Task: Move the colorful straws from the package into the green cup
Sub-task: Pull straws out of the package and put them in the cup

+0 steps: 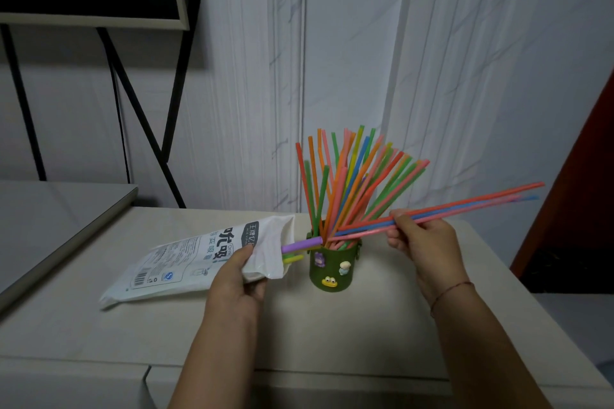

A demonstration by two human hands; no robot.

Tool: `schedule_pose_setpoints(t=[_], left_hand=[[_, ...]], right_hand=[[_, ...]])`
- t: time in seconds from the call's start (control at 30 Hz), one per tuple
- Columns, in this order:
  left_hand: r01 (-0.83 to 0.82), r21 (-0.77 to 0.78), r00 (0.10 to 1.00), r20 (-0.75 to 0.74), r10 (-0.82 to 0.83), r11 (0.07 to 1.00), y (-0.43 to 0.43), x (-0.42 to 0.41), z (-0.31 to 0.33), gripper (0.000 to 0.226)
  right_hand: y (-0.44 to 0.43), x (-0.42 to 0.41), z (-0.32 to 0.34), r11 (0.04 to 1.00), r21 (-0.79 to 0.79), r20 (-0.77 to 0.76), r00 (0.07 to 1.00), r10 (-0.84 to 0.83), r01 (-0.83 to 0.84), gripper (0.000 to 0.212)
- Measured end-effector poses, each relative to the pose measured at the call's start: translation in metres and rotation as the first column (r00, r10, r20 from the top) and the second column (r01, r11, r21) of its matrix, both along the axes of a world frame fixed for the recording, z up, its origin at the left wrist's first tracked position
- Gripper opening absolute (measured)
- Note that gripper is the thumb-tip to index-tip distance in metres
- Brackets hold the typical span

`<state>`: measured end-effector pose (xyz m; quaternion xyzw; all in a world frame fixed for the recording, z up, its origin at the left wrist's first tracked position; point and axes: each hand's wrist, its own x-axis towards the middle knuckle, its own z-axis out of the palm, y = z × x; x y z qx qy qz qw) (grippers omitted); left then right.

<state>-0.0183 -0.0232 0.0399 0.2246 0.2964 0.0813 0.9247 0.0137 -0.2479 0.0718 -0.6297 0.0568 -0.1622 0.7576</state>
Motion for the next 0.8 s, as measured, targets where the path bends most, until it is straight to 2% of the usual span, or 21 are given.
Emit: schedule_pose_setpoints(t=[0.07,0.13,0.3,0.43,0.53,0.67,0.8], left_hand=[[-0.008,-0.012,1.0,0.001,0.008,1.0,-0.002,0.0,0.0,0.044],[-0.009,0.0,1.0,-0.006,0.009,1.0,-0.003,0.0,0.0,0.046],[0.027,0.019,1.0,-0.013,-0.026,0.999,-0.004,0.001,-0.002,0.014],[0.05,0.04,0.999,-0.007,-0.05,0.998,-0.005,0.001,-0.003,0.01],[0.053,0.051,0.999,-0.014,-0.052,0.997,-0.003,0.002,-0.004,0.009],[0.054,0.06,0.998,-0.016,-0.053,0.997,0.0,0.003,-0.004,0.01],[0.066,0.068,0.998,-0.022,-0.065,0.995,-0.002,0.002,-0.004,0.011]], right_hand=[[0.001,0.001,-0.003,0.997,-0.08,0.004,1.0,-0.009,0.009,0.008],[0.006,0.002,-0.006,0.985,-0.174,-0.004,1.0,-0.001,0.0,0.011],[0.031,0.008,-0.016,0.905,-0.411,-0.093,0.993,0.073,-0.105,0.018],[0.044,0.012,-0.019,0.816,-0.569,-0.101,0.994,0.051,-0.1,0.018],[0.042,0.01,-0.018,0.833,-0.54,-0.104,0.992,0.075,-0.119,0.018],[0.031,0.005,-0.011,0.912,-0.4,-0.064,0.996,0.065,-0.085,0.011],[0.026,0.002,-0.007,0.932,-0.362,-0.02,0.999,-0.026,0.017,0.023]])
